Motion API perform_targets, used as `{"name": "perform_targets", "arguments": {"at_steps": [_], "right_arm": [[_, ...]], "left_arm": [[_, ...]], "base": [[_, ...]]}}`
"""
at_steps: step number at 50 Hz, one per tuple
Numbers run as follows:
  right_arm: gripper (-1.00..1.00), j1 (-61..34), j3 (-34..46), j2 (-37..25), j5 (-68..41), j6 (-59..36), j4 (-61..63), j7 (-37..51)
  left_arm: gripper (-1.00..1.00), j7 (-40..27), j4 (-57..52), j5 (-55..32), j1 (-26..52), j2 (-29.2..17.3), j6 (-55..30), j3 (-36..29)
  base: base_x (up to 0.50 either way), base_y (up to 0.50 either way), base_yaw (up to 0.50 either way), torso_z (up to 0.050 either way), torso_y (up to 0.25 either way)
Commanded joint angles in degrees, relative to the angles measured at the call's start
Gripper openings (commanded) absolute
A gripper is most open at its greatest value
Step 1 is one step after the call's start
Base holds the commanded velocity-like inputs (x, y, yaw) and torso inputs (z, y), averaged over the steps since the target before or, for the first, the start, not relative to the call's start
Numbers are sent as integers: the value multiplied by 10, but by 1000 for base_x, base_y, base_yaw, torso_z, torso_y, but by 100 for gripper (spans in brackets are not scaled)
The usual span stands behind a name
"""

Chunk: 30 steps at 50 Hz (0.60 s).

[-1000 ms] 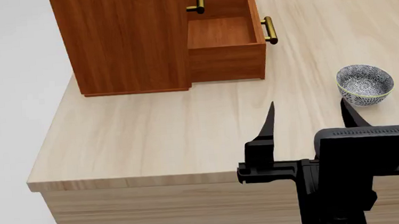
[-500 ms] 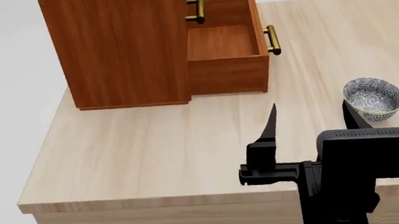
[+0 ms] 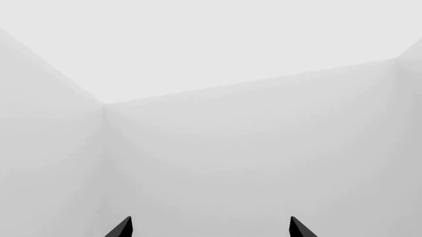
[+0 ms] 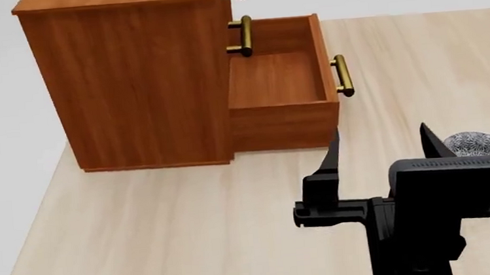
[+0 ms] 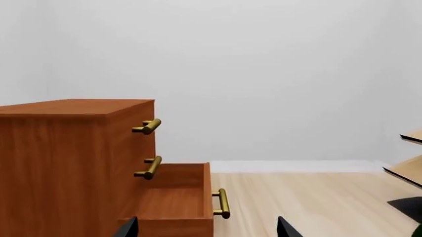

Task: Put the bowl in the bottom drawer of the cabinet.

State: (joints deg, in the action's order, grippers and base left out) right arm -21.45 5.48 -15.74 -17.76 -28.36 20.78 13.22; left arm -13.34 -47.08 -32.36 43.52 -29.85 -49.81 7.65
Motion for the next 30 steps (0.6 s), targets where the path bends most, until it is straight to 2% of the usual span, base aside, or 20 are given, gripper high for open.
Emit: {"name": "perform_targets", "arguments": {"at_steps": [1, 30], "right_arm": [[100, 0, 2, -2, -3, -1, 3, 2], [100, 0, 5, -8, -11, -7, 10, 10]], "left_arm": [[100, -1, 1, -2, -3, -1, 4, 0], [100, -3, 6, -7, -5, -3, 12, 1]], "base": [[355, 0, 0, 0, 0], [377, 0, 0, 0, 1]]}}
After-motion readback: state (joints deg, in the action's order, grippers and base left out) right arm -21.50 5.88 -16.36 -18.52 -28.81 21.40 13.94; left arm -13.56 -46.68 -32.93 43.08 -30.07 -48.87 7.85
